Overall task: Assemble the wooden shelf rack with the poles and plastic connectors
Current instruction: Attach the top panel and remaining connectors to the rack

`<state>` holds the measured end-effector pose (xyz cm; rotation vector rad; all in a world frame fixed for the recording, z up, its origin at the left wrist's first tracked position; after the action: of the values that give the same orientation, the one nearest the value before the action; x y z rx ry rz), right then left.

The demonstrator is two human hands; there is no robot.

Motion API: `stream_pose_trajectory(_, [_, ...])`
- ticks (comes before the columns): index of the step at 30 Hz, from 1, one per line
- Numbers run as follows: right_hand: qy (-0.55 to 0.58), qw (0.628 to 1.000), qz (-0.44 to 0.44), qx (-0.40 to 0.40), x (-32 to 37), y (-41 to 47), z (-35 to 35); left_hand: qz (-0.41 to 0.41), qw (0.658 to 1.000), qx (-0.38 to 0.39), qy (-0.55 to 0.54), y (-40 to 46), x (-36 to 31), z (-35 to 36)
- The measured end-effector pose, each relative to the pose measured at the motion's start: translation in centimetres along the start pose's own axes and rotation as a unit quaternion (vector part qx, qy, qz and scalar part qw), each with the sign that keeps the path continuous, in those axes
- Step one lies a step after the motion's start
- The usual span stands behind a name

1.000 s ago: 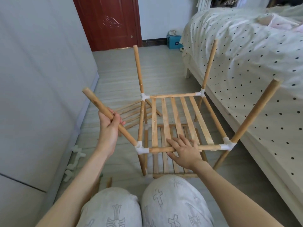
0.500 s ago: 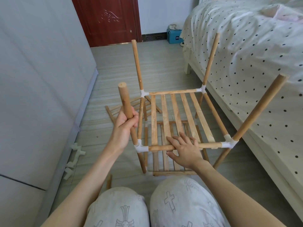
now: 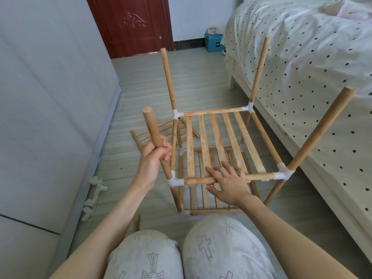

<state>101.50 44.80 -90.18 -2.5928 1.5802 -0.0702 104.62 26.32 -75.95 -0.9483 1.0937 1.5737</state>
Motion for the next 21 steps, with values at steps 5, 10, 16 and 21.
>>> stream_pose_trajectory(5, [-0.006,1.0,-0.004,-0.003,0.0,-0.1,0.0,-0.002,1.0,-0.023,0.004,0.2,0.1,0.1])
stream_pose_trajectory(10, [-0.01,1.0,-0.014,-0.011,0.1,-0.2,0.1,0.007,0.998,-0.058,0.038,1.0,0.5,0.0])
stream_pose_trajectory(16, [-0.011,1.0,-0.02,-0.012,0.4,0.0,-0.2,-0.039,0.999,0.012,0.032,2.3,1.1,0.1])
stream_pose_trajectory(21, [-0.011,0.999,-0.023,-0.019,0.3,-0.5,-0.4,0.008,0.994,-0.09,0.057,1.3,1.1,-0.4])
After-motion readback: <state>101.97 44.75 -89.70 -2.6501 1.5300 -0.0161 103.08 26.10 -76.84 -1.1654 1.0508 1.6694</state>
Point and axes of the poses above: each hand's wrist, its own y-axis towards the middle knuckle, its own z-axis out of the palm, x = y × z, the point moved 10 cm from there along y, towards the middle knuckle, and after that the axes turned 10 degrees about -y, right-handed, at the moved point
